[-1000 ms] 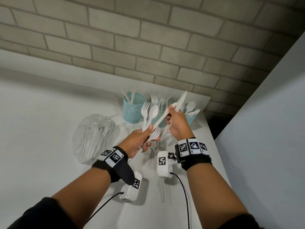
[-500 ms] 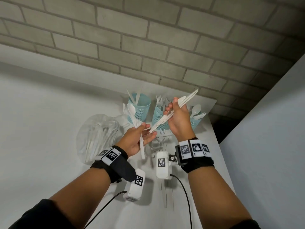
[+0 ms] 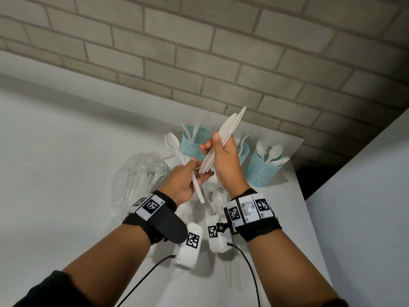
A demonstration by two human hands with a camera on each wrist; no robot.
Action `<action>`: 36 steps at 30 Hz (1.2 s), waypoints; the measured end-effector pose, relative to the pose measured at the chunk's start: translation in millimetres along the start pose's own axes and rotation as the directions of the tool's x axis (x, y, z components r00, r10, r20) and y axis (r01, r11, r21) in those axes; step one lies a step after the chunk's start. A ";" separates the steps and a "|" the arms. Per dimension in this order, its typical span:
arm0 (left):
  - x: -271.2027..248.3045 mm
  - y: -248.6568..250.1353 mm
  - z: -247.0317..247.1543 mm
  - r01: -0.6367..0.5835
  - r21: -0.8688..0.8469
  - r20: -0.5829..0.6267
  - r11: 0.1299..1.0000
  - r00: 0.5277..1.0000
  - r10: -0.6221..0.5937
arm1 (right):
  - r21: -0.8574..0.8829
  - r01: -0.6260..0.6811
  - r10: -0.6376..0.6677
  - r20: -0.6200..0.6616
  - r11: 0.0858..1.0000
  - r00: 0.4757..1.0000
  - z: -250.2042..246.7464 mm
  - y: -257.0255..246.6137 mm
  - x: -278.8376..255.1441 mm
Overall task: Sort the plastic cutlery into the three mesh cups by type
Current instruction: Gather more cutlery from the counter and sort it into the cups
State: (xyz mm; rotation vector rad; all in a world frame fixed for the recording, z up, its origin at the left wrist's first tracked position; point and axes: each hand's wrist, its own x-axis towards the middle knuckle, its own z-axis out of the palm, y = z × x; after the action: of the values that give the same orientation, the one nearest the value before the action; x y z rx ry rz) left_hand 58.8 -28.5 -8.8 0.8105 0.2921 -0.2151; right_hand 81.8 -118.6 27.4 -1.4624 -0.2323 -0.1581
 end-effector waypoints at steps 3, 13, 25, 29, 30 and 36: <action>1.5 8.8 1.1 -0.067 -0.019 0.018 0.998 0.998 0.067 | -0.070 -0.067 0.071 0.056 0.995 0.996 3.8 4.2 0.7; 17.8 31.5 -11.0 -0.049 0.191 -0.045 0.980 0.997 0.059 | 0.122 0.023 -0.011 -0.095 0.992 0.995 11.8 2.0 83.2; 27.9 41.0 -21.1 0.096 0.015 0.104 0.995 0.990 -0.097 | -0.193 -0.125 0.114 -0.067 0.973 0.991 20.6 45.3 114.6; 24.6 37.3 -20.0 0.116 -0.002 0.154 0.993 0.981 -0.114 | -0.279 -0.163 0.160 -0.035 0.946 0.986 12.6 36.2 111.9; 23.4 35.4 -19.2 0.108 0.016 0.155 0.994 0.982 -0.109 | -0.285 -0.140 0.137 -0.033 0.948 0.990 10.7 30.9 110.0; 13.5 25.2 -13.3 0.045 0.123 0.183 0.991 0.981 -0.067 | -0.377 0.072 -0.070 0.020 0.924 0.997 5.5 4.8 72.8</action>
State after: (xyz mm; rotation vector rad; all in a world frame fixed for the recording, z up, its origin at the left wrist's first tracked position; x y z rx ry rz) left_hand 76.7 -2.8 -5.0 0.8930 0.1263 -0.3618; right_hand 153.1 -110.1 41.6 -1.8394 -0.2708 -0.2687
